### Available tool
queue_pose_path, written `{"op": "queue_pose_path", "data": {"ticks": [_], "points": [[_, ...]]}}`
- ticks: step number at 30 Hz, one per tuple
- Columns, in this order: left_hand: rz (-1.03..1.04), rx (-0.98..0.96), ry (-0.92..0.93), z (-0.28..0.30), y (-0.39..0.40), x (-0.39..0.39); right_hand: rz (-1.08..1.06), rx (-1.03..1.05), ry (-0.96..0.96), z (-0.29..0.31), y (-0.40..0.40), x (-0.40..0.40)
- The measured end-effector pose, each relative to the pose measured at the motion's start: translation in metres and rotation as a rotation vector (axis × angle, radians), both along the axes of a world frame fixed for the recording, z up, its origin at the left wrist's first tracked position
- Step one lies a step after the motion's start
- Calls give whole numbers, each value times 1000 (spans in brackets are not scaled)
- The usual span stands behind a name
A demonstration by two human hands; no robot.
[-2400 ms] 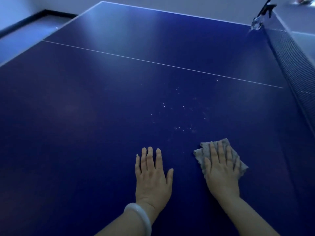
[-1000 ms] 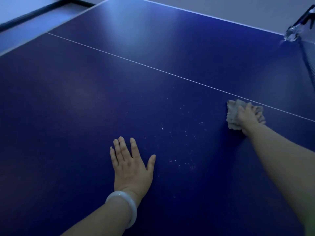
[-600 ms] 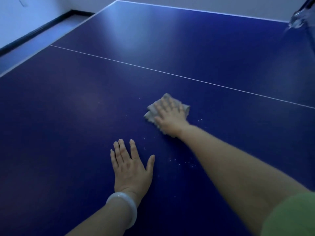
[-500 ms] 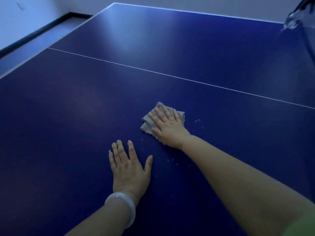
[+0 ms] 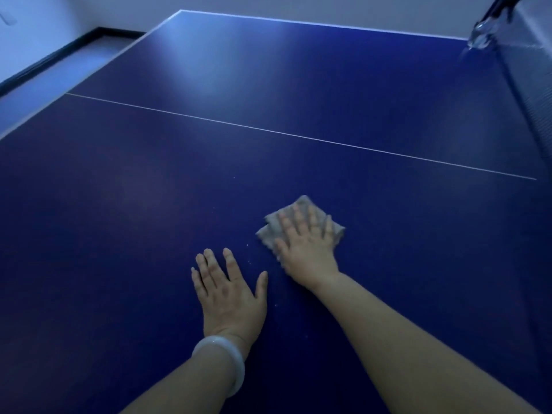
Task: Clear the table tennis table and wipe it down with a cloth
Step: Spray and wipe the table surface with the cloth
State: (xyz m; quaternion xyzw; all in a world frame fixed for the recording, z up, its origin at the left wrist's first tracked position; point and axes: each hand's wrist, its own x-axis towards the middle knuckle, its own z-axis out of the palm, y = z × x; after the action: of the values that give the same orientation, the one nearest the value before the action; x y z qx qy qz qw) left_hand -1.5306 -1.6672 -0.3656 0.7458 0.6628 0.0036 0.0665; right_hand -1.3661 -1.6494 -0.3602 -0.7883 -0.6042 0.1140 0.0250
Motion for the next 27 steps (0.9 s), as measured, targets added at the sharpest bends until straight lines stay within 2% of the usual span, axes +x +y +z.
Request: {"op": "queue_pose_path", "data": {"ticks": [2, 3, 5, 7, 9, 10, 12, 16, 20, 23, 25, 27], "points": [[-5, 0, -11, 0, 1, 0, 91, -13, -24, 1, -8, 9], [-6, -1, -15, 0, 1, 0, 60, -13, -49, 0, -16, 25], [-12, -9, -19, 1, 0, -1, -158, -3, -81, -2, -42, 66], [-20, -14, -13, 2, -1, 0, -505, -15, -38, 0, -78, 101], [-19, -18, -4, 3, -1, 0, -756, -24, 42, 5, -106, 101], [-18, -21, -3, 4, -1, 0, -808, -22, 61, 6, -111, 87], [-20, -28, -15, 5, -1, 0, -787, 4, 55, 4, -108, 41], [-24, -71, -49, 8, 0, -2, -572, 38, -27, -1, -95, -32], [-63, -124, -200, 12, 5, -13, -528, 7, -36, -1, -94, -28], [-210, -140, -308, 16, 18, -47, -492, 1, -29, -1, -95, -24], [-326, -66, -270, 17, 30, -86, -492, 9, -27, -1, -94, -25], [-344, -8, -187, 16, 41, -125, -505, 5, -30, -1, -93, -25]]}}
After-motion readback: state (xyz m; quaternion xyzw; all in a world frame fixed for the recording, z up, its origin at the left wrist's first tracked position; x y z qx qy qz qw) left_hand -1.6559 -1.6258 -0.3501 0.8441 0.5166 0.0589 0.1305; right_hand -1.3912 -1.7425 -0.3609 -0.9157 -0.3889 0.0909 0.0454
